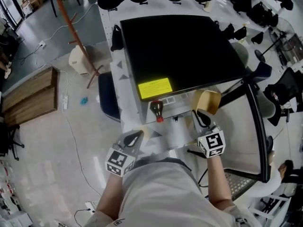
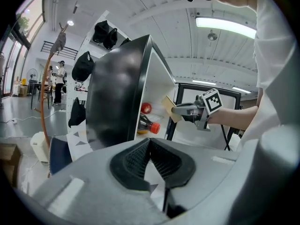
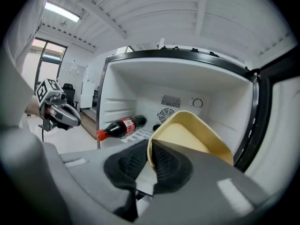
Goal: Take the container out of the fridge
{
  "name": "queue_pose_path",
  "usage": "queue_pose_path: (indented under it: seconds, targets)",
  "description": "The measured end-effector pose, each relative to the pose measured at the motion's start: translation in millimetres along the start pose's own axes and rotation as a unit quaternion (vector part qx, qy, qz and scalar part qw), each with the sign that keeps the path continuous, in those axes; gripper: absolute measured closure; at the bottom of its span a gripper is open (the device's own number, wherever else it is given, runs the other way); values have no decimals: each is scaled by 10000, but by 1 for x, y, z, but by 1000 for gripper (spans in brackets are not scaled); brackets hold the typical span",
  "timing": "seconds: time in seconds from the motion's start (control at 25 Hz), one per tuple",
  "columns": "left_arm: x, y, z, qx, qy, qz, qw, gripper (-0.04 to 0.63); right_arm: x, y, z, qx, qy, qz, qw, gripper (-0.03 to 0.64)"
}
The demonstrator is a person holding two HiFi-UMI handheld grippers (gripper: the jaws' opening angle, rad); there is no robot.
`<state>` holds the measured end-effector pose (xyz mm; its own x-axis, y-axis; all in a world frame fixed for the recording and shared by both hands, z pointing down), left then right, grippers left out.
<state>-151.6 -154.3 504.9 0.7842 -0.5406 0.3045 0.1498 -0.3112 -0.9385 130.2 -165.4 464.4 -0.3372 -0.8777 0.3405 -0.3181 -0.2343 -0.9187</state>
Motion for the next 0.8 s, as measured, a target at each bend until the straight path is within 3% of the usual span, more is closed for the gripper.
queue_pose_path:
  seconds: [0.24,0.56,0.8]
  targets:
    - [23,4,19,149,-561,-85,9983,588,-30,-11,-7,558,37,132,9983,594]
    - [52,8,47,362,-1198,-226,9919,588,-60,-19,-23,738,3,198,9971,594]
    - [70,12,64,473,-1567,-288,9861,588,-84,-29,-22,1054,-282,228,9938,598]
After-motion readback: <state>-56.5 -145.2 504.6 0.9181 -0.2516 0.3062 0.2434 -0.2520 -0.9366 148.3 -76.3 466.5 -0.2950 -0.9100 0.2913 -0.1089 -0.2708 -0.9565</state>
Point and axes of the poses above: the fingertips, and each gripper's own axes: x forward along the fingers, z to its right, y out of its top, the point moved 6 cm from there along -x, backward along the fingers, and after that the axes turned 2 degrees about y, right-handed, at the moved point
